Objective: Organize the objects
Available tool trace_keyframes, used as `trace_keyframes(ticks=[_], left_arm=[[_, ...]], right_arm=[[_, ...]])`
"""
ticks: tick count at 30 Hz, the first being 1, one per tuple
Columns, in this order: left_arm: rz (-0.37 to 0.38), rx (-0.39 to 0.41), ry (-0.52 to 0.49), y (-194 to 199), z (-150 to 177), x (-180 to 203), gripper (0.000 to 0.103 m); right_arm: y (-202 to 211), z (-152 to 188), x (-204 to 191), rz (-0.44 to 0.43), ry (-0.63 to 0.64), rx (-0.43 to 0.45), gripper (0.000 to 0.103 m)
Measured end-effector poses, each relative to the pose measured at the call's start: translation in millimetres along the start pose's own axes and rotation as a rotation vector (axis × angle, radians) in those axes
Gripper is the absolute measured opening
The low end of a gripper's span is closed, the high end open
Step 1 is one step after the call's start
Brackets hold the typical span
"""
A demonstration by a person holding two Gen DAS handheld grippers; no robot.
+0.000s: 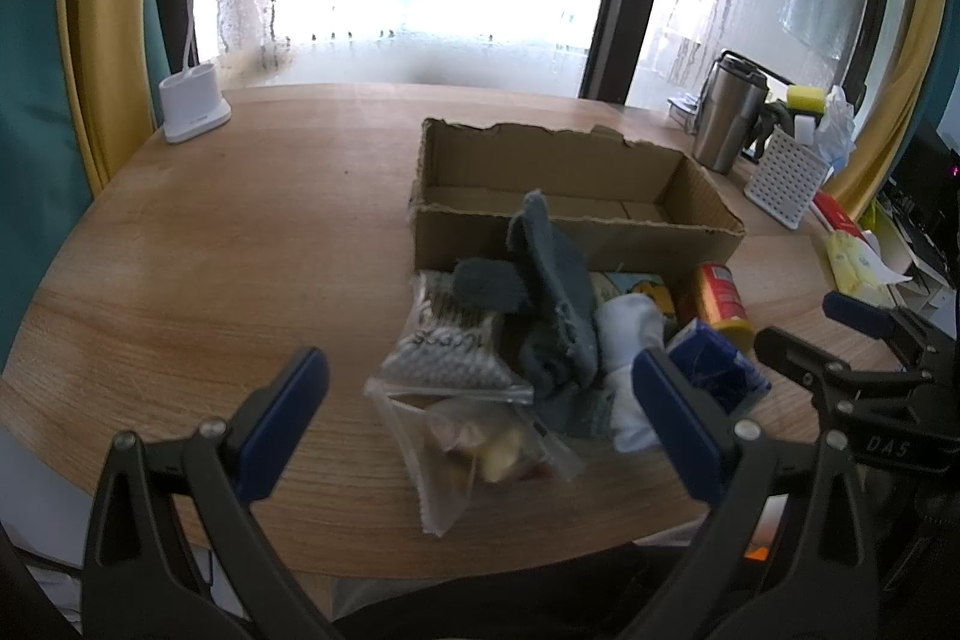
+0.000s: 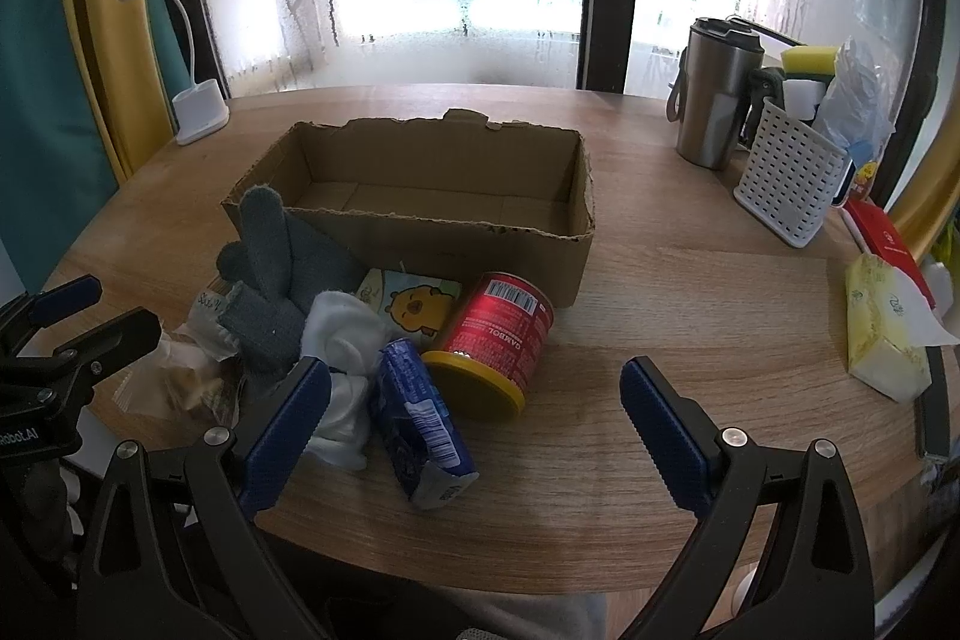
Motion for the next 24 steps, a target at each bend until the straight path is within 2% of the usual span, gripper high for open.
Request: trace_keyframes(ticks=[24], left_arm=[[-0.002,-0.004,0.003,-0.3,2.2,-0.7,0.102]], right_arm=[[-3.3,2.8,-1.3,-0.006,0.003,-0.011,0.099]])
Point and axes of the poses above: each gripper's, at about its wrist camera, not at the fingertips, and y roughly against the way its jaws point, x to its right, z to its underside, the point moved 9 cm from there along -y, roughly the way its jaws point, and after that the axes turned 1 degree about x, right-handed, at the moved point
